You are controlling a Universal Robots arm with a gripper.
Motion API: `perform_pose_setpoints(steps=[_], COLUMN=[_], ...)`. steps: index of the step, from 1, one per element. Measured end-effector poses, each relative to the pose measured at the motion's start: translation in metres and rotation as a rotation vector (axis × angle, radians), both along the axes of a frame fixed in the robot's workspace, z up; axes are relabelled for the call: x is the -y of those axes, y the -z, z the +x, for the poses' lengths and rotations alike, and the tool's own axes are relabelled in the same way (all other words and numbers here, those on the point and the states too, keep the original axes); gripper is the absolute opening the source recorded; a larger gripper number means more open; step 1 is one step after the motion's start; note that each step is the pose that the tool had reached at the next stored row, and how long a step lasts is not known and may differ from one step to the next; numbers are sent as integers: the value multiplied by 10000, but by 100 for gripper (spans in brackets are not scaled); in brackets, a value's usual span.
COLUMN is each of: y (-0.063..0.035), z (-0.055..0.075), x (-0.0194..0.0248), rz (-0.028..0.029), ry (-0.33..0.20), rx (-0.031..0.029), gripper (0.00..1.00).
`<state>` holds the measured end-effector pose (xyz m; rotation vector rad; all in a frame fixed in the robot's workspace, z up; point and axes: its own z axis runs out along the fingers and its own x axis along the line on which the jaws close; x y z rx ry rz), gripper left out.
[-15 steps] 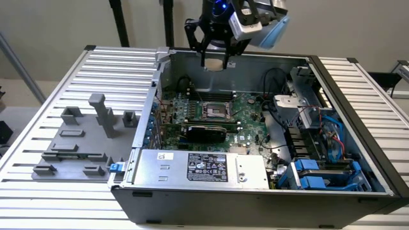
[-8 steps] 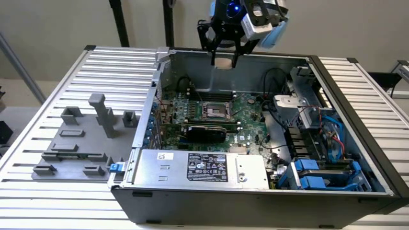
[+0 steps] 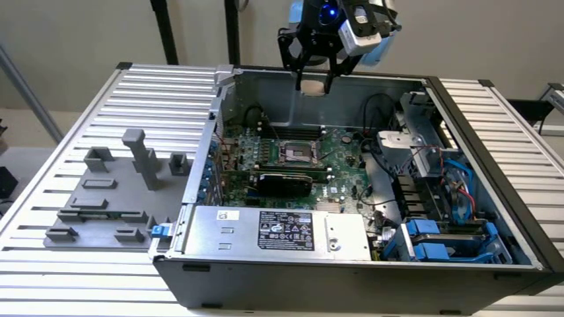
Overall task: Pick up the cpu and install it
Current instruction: 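Pick up the cpu and move it towards the insertion slot, then place the cpu into insertion slot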
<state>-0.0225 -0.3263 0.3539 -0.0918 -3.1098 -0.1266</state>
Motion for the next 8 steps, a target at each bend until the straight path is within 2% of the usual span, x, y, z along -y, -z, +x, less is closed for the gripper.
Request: perform_pose_setpoints(steps=[8], y=[0], z=[0], x=[0], rz=[0], ry=[0], rx=[0], gripper=[55])
